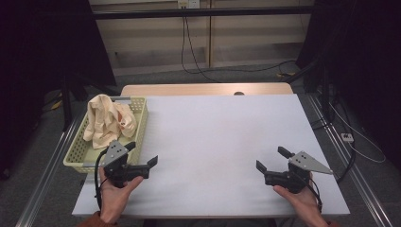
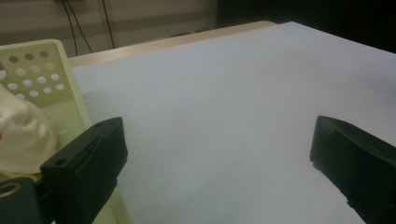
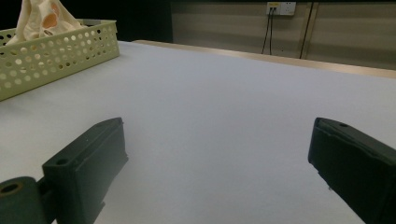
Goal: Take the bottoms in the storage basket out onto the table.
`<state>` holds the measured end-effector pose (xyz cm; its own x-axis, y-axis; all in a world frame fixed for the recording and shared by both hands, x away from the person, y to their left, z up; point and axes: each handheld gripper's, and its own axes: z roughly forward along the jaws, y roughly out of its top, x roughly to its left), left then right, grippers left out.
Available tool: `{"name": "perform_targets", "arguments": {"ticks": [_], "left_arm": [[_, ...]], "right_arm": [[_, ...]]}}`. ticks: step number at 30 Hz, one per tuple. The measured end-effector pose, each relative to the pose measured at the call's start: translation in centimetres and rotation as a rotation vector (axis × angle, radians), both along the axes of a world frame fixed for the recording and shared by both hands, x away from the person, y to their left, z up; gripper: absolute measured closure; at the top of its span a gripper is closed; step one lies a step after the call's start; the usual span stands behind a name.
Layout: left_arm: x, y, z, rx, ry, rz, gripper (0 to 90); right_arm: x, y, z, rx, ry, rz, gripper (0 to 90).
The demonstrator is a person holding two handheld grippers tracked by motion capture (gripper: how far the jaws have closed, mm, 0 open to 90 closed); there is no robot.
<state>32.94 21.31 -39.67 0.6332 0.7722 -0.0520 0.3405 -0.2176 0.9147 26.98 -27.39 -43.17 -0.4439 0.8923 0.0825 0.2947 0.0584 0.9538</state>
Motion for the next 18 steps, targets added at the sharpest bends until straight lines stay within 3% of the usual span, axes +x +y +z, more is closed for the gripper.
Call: {"name": "perform_targets", "arguments": {"ticks": [3,11,18], "left_arm": [[0.2,0.1,0.2,0.001,-0.011,0.021,4.3],[0.3,1.0,1.5,-0.018,-0.022,0.018,4.4],[0.7,1.9,2.4,0.011,-0.031,0.039,4.5]], "right_arm": [[0.1,0.2,0.0,-0.002,-0.001,0.008,4.3],[0.1,0.4,0.1,-0.009,-0.002,0.014,4.5],[0.1,0.5,0.1,-0.010,-0.001,0.015,4.6]]}}
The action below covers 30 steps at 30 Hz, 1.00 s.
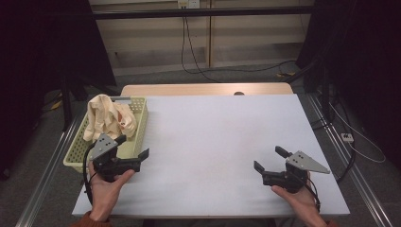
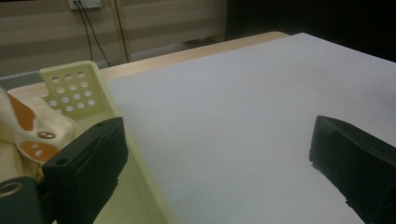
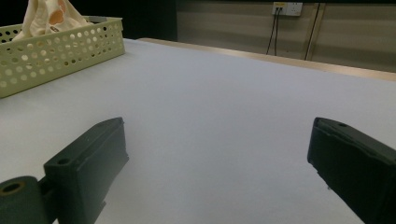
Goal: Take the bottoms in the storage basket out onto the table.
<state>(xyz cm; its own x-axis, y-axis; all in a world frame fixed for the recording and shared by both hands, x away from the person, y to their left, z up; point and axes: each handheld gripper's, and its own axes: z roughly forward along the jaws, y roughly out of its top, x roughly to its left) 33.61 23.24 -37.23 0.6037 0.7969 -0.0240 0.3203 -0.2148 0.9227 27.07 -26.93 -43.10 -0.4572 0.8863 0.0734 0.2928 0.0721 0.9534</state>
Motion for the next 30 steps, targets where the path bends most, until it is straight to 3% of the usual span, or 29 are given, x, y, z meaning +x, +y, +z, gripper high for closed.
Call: {"name": "perform_targets", "arguments": {"ticks": [2,12,21,30], "left_arm": [[0.2,0.2,0.1,0.019,-0.005,0.020,5.0],[0.8,0.9,0.7,0.026,-0.005,0.045,5.4],[2.0,2.3,1.0,0.025,0.024,0.083,5.1],[3.2,3.7,1.7,0.019,0.003,0.126,5.6]], "right_arm": [[0.0,0.0,0.0,-0.001,0.000,0.000,4.6],[0.0,0.1,0.0,-0.007,-0.003,0.013,4.8],[0.0,0.2,0.0,-0.013,-0.001,0.022,5.2],[0.2,0.4,-0.1,-0.010,0.004,0.029,5.2]]}}
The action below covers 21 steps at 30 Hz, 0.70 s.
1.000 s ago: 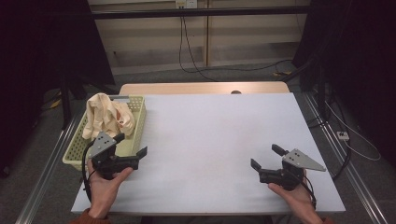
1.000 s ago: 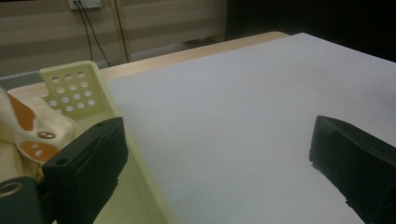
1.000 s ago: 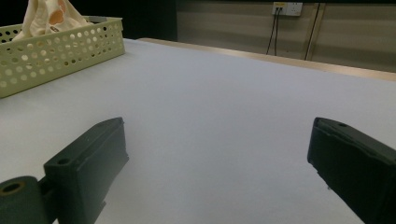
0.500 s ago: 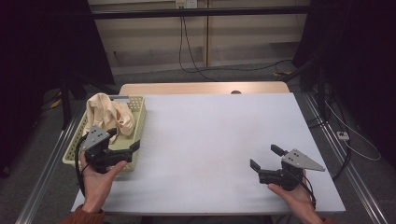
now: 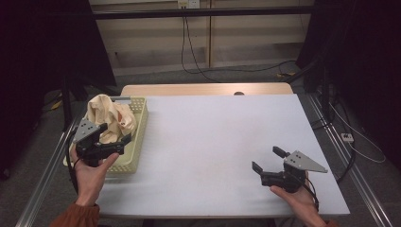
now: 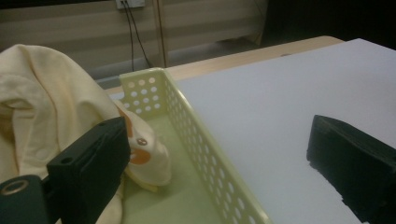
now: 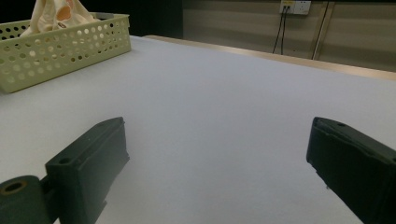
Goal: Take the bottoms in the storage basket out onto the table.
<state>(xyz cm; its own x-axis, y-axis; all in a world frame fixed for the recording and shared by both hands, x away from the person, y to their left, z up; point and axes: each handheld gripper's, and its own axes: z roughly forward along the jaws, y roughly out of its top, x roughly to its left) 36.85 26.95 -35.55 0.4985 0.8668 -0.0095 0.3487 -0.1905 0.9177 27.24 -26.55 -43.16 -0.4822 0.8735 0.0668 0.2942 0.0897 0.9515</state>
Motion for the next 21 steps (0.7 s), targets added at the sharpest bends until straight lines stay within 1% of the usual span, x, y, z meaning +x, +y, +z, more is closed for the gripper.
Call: {"name": "perform_targets", "arguments": {"ticks": [1,5,8,11,13,15,21], "left_arm": [[0.1,0.1,0.1,-0.005,0.005,-0.001,5.7],[0.6,0.3,0.3,0.017,-0.001,0.015,5.5],[1.2,0.7,0.5,0.015,0.011,0.023,5.2],[1.4,0.9,0.6,0.025,0.008,0.035,5.1],[1.7,1.2,0.6,0.017,0.016,0.038,5.1],[1.9,1.6,0.6,-0.006,0.021,0.043,5.1],[2.5,2.3,0.9,0.019,0.014,0.071,5.3]], "right_arm": [[0.0,0.0,0.0,0.000,0.001,0.001,5.2],[0.0,0.0,0.0,0.000,0.001,0.000,5.1],[0.0,0.0,0.0,0.001,0.000,0.000,5.2],[0.0,0.0,0.0,0.002,0.001,0.001,5.2],[0.0,0.0,0.0,0.001,0.001,0.002,5.2],[0.0,0.0,0.0,0.002,0.001,0.002,5.1],[0.0,0.0,0.0,-0.002,0.000,0.004,5.1]]}}
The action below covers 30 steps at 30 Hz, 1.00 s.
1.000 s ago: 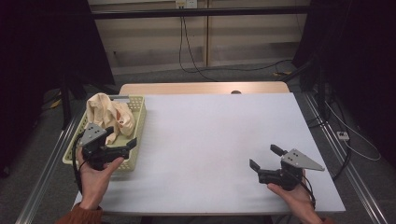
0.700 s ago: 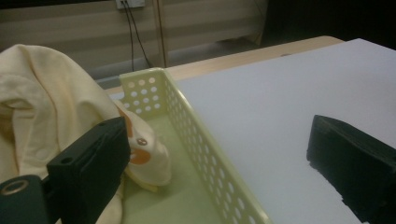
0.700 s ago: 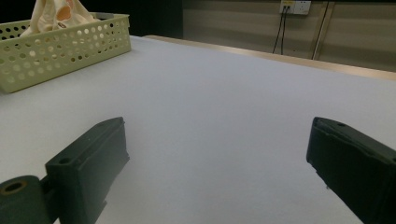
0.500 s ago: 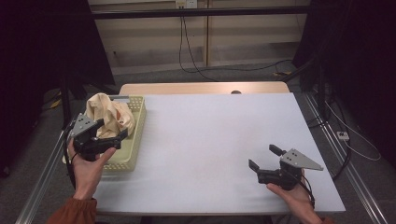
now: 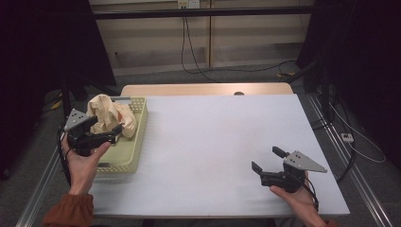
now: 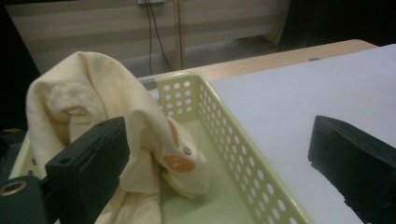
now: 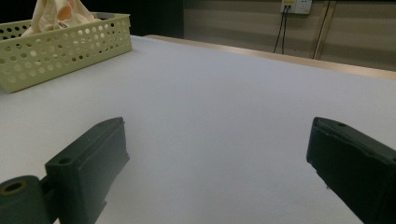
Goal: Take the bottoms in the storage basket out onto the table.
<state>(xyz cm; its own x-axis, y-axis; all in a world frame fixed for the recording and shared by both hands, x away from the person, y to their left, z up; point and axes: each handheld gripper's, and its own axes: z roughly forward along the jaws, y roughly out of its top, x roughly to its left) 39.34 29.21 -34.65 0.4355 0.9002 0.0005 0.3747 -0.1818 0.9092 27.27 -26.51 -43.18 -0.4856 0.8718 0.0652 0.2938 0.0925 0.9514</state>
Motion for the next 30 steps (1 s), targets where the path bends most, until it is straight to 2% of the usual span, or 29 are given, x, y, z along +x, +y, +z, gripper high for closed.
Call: {"name": "perform_targets", "arguments": {"ticks": [8,11,13,20,21,25,29,30], "left_arm": [[1.2,0.9,0.2,0.014,0.005,0.041,5.2],[1.9,1.5,0.3,-0.017,0.020,0.044,5.6],[2.3,1.8,0.5,-0.012,0.015,0.057,5.6],[3.6,2.8,0.7,0.015,0.036,0.094,5.2],[3.8,2.8,0.7,0.011,0.037,0.093,5.1],[4.5,2.8,0.7,0.045,0.040,0.103,5.0],[5.2,3.0,0.3,0.036,0.067,0.096,5.1],[5.4,2.9,0.2,0.047,0.064,0.102,5.0]], "right_arm": [[0.0,0.0,0.0,0.002,0.003,0.001,5.1],[0.0,0.0,0.0,0.001,0.002,0.002,5.1],[0.0,0.0,0.0,0.002,0.002,0.001,5.1],[0.0,0.1,0.0,0.002,0.000,0.004,5.1],[0.0,0.1,0.0,0.002,0.001,0.005,5.1],[0.0,0.0,0.0,0.002,0.002,0.004,5.1],[0.0,0.1,0.0,0.003,-0.001,0.007,5.2],[0.0,0.1,0.0,0.005,-0.001,0.006,5.2]]}}
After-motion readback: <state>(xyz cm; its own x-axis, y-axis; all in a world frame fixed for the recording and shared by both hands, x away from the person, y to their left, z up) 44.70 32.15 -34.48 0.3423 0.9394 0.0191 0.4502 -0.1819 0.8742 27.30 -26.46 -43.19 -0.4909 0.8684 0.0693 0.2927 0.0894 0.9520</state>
